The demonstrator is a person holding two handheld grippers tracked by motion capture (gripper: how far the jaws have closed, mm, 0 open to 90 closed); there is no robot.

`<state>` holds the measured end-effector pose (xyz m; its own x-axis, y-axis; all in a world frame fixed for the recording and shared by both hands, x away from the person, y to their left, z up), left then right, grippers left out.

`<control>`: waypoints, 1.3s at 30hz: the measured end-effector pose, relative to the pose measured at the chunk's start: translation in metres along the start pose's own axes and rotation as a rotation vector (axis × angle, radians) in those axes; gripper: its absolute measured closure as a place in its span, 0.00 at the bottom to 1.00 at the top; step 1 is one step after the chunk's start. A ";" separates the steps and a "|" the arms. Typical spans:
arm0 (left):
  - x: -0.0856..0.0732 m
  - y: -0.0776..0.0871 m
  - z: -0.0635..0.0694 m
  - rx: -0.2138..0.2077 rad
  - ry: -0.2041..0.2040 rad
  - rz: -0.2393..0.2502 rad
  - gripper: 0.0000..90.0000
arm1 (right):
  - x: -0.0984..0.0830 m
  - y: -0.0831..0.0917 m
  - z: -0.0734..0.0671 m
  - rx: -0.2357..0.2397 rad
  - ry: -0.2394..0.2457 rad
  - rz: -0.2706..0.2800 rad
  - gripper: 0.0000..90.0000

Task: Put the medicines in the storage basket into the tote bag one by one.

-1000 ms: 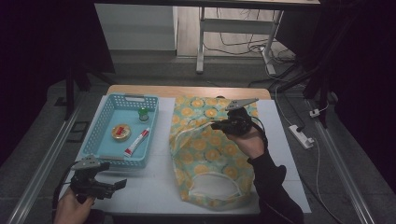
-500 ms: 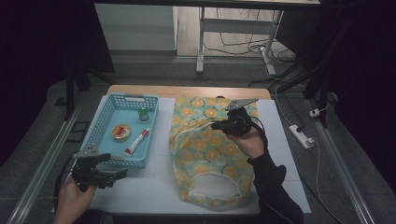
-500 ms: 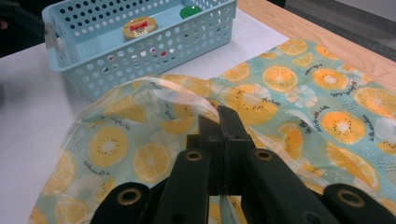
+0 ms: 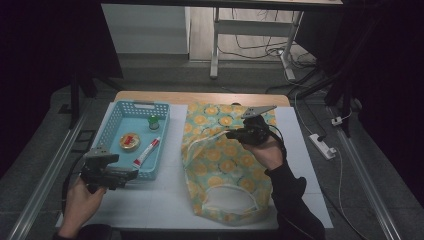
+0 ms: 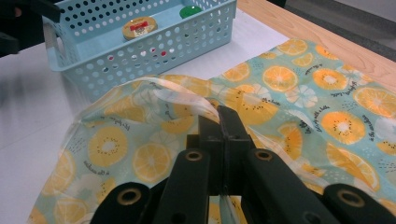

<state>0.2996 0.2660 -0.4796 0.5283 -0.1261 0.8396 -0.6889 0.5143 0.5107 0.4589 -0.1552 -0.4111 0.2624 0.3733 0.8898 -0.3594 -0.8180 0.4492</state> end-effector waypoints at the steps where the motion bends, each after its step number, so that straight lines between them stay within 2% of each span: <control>1: 0.002 -0.002 -0.002 0.001 0.005 -0.001 0.01 | 0.000 0.000 0.000 -0.001 0.000 0.001 1.00; 4: 0.006 -0.006 -0.007 0.005 0.016 0.002 0.01 | 0.000 0.000 0.001 -0.001 -0.002 0.002 1.00; 8: 0.013 -0.012 -0.013 0.020 0.007 -0.027 0.01 | 0.000 0.000 0.001 -0.002 -0.003 0.003 1.00; 16: 0.026 -0.022 -0.024 0.032 0.008 -0.040 0.01 | 0.000 0.000 0.002 -0.002 -0.004 0.005 1.00; 27: 0.044 -0.042 -0.044 0.023 0.018 -0.058 0.00 | 0.000 0.000 0.002 -0.004 -0.010 0.007 1.00; 31: 0.050 -0.049 -0.051 0.034 0.021 -0.065 0.00 | 0.000 0.000 0.002 -0.003 -0.007 0.008 1.00; 37: 0.055 -0.060 -0.062 0.051 0.029 -0.087 0.00 | 0.000 0.000 0.002 -0.003 -0.007 0.007 1.00; 39: 0.056 -0.066 -0.068 0.054 0.032 -0.107 0.00 | 0.000 0.000 0.002 -0.003 -0.005 0.007 1.00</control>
<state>0.4086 0.2824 -0.4784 0.6153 -0.1507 0.7738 -0.6529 0.4525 0.6074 0.4611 -0.1564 -0.4115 0.2644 0.3649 0.8927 -0.3639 -0.8194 0.4428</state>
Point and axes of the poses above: each handheld gripper's, and its own axes: y roughly backward along the jaws, x roughly out of its top, z roughly to its right, the point moved 1 cm from there along -y, roughly forward along the jaws, and after that the axes turned 11 degrees about z, right-handed, at the moved point
